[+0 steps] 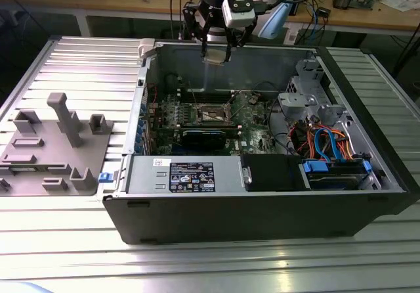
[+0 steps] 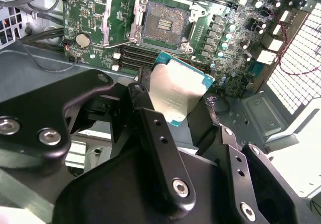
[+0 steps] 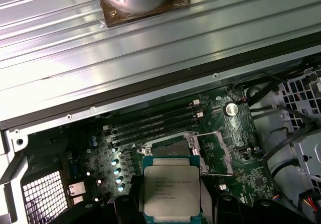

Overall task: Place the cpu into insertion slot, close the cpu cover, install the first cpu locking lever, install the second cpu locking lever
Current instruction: 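Place the cpu into insertion slot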

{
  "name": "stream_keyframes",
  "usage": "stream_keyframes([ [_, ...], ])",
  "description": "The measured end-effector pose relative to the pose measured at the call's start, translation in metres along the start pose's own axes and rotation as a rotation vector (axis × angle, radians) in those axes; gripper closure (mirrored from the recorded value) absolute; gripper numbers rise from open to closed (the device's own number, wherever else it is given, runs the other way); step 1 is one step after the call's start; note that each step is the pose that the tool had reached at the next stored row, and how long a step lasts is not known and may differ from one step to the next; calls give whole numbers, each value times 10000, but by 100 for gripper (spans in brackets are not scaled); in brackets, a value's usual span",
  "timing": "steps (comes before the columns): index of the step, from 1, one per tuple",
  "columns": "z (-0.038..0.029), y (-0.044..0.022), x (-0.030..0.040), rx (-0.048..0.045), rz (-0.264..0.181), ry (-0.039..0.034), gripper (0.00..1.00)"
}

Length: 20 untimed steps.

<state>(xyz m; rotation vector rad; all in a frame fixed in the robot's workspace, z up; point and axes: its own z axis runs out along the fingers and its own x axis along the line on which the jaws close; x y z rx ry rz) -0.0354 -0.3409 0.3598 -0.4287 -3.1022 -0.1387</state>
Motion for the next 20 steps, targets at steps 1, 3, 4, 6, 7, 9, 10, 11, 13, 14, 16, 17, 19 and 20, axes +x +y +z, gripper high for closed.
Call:
stream_keyframes([
  [1,0,0,0,0,0,0,46],
  [3,0,0,0,0,0,0,46],
  [4,0,0,0,0,0,0,46],
  [6,0,0,0,0,1,0,46],
  [7,0,0,0,0,4,0,46],
  [9,1,0,0,-3,157,-14,46],
  [10,1,0,0,-5,429,-38,46],
  [11,2,0,0,-6,596,-53,46],
  [13,5,0,0,-12,958,-85,46],
  [14,6,-1,0,-15,1153,-102,46],
  [16,9,-1,-1,-22,1480,-130,46],
  [17,11,-1,-1,-25,1612,-142,46],
  [19,15,-2,1,-27,1770,-155,46],
  [20,16,-2,1,-27,1788,-157,46],
])
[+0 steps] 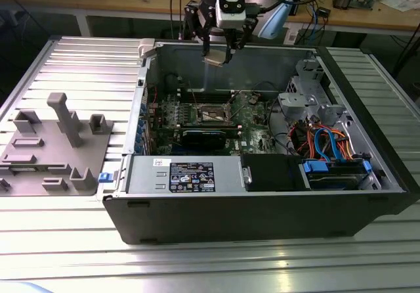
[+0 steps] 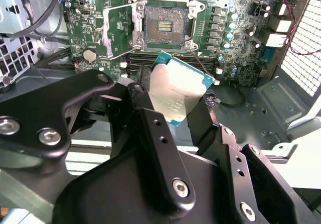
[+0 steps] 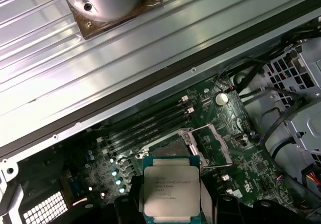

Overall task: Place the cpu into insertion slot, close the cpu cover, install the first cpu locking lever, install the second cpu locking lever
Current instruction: 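Place the cpu into insertion slot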

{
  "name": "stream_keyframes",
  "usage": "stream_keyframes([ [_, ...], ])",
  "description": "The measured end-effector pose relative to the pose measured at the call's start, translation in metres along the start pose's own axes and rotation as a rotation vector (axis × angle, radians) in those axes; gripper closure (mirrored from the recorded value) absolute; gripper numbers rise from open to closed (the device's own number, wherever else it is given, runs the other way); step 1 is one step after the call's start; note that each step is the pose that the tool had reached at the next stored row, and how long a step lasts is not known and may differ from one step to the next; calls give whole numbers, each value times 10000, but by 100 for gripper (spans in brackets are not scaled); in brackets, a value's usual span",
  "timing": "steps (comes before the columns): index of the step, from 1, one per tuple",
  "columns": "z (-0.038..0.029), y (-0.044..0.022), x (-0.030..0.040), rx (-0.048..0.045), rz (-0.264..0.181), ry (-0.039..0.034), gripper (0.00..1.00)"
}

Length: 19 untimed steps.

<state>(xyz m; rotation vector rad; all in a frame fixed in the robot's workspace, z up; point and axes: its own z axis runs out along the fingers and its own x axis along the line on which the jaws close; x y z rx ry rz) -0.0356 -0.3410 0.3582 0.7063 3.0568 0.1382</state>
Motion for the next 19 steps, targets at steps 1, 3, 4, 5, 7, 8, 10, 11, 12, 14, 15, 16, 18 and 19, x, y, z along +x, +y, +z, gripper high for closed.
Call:
stream_keyframes([
  [1,0,0,0,-1,2,0,46],
  [3,0,0,0,0,3,0,46],
  [4,0,0,0,-1,3,0,46],
  [5,0,0,0,-1,3,0,46],
  [7,1,0,0,-2,68,-6,46],
  [8,1,0,0,-4,156,-14,46],
  [10,4,0,0,-11,523,-45,46],
  [11,5,-1,0,-16,763,-66,46],
  [12,7,0,0,-20,1033,-89,46],
  [14,9,-1,0,-27,1355,-117,46],
  [15,10,-1,0,-30,1516,-130,46],
  [16,12,-1,0,-34,1774,-153,46],
  [18,15,-1,0,-41,2133,-184,46],
  [19,17,-1,0,-44,2311,-199,46],
])
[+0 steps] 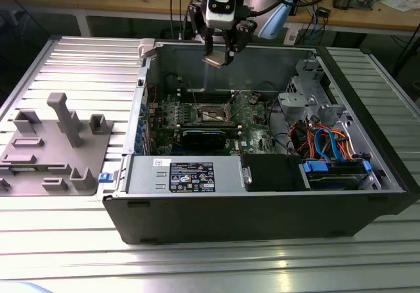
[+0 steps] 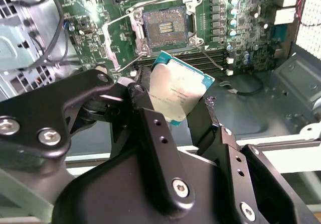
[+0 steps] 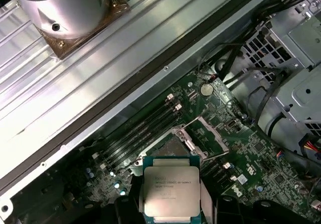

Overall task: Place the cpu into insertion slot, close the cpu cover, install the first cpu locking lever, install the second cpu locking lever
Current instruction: 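Place the cpu into insertion slot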

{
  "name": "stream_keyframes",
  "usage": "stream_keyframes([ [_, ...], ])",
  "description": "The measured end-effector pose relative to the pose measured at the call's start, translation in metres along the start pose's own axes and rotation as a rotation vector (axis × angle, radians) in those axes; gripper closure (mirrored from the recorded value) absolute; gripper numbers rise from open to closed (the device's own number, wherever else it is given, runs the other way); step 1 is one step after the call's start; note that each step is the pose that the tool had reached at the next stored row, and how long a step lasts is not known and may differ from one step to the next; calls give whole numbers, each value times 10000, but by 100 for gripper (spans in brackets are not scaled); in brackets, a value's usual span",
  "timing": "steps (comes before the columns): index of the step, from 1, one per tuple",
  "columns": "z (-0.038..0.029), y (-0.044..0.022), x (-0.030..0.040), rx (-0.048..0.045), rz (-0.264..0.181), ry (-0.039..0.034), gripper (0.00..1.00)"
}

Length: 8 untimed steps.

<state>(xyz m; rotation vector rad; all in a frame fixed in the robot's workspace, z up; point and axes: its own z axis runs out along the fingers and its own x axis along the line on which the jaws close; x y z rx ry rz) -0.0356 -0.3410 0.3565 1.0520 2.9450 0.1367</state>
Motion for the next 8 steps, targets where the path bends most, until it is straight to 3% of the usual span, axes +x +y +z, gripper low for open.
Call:
stream_keyframes([
  [8,2,0,0,-3,145,-13,46],
])
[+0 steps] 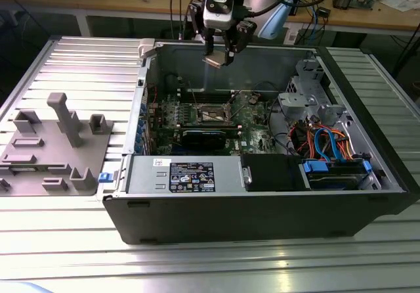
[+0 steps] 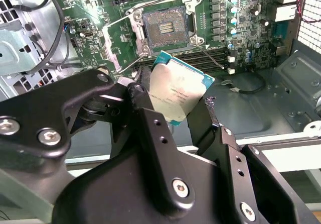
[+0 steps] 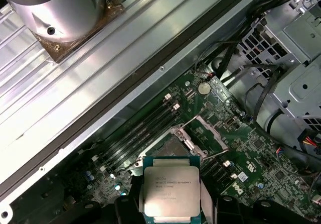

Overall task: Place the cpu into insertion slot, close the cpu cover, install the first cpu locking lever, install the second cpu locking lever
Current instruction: 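Place the cpu into insertion slot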

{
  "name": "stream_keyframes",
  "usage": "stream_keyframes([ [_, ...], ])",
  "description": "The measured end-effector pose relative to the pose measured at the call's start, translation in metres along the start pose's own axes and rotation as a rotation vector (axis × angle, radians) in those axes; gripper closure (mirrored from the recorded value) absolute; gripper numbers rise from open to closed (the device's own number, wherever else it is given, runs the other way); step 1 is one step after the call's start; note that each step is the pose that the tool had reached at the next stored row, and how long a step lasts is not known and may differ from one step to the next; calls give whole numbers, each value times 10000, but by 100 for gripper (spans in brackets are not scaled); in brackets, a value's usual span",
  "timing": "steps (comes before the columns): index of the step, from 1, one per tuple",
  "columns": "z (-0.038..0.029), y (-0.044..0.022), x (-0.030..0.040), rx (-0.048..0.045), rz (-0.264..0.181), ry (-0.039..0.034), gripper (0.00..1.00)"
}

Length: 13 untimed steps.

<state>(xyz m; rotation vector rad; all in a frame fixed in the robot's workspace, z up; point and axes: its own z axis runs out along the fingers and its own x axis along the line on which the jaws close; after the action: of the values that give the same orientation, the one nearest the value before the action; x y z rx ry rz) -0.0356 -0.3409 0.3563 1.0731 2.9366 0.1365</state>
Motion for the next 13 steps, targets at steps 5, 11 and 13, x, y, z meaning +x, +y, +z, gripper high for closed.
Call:
stream_keyframes([
  [5,0,0,0,0,0,0,46],
  [11,2,0,-1,-3,285,-22,46],
  [13,4,2,-2,-3,557,-47,46],
])
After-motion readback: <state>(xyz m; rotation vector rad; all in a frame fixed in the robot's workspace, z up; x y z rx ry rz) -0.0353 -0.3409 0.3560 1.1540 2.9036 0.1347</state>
